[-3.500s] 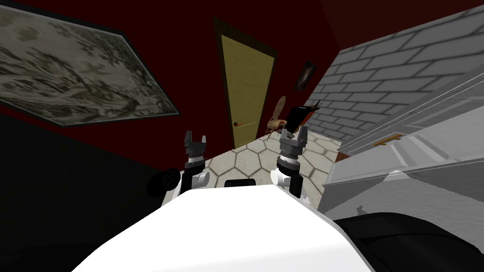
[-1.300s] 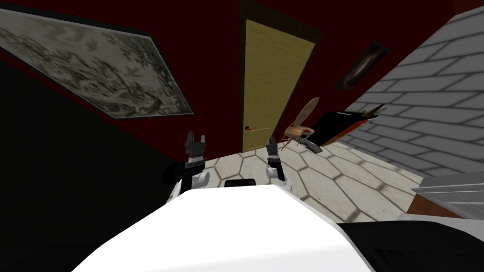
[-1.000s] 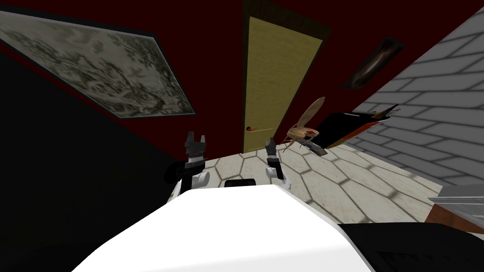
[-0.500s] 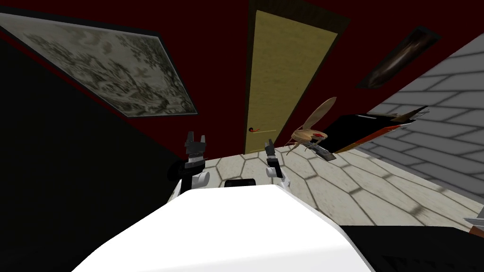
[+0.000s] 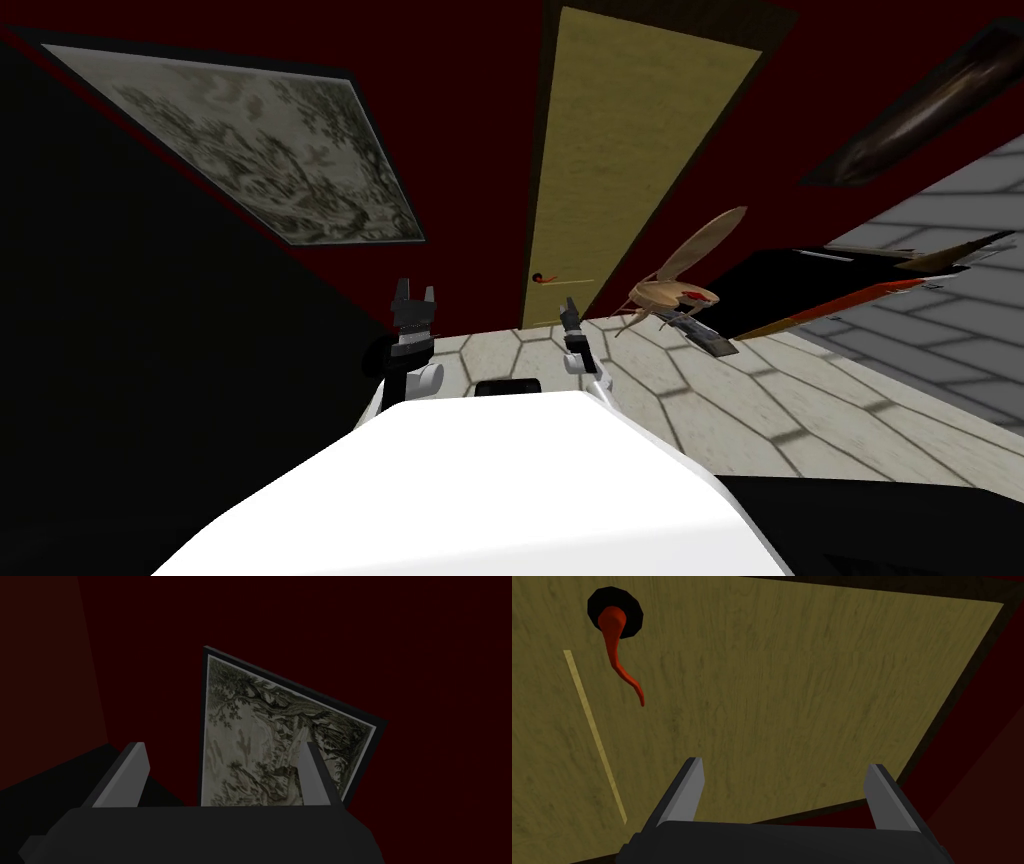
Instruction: Pull the door open
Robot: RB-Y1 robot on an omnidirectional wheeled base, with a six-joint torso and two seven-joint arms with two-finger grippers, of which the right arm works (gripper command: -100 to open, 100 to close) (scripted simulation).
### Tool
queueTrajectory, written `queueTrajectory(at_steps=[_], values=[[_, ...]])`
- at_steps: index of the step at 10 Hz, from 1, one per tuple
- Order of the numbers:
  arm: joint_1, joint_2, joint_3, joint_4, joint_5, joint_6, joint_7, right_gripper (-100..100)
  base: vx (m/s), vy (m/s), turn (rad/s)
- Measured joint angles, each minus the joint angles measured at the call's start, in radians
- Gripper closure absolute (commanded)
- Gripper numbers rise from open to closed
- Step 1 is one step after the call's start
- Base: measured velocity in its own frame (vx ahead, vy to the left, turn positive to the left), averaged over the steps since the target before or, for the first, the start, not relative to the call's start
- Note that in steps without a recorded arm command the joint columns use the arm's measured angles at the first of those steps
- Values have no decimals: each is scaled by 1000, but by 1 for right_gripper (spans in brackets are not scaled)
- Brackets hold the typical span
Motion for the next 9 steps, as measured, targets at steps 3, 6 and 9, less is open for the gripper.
queueTrajectory(at_steps=[3,6,9], values=[[-20,-19,1,79,-6,-4,-14,-100,66,-25,96],[-51,-35,0,153,-12,-1,-24,-100,58,-16,95],[-83,-53,0,240,-18,-9,-39,-100,69,-28,122]])
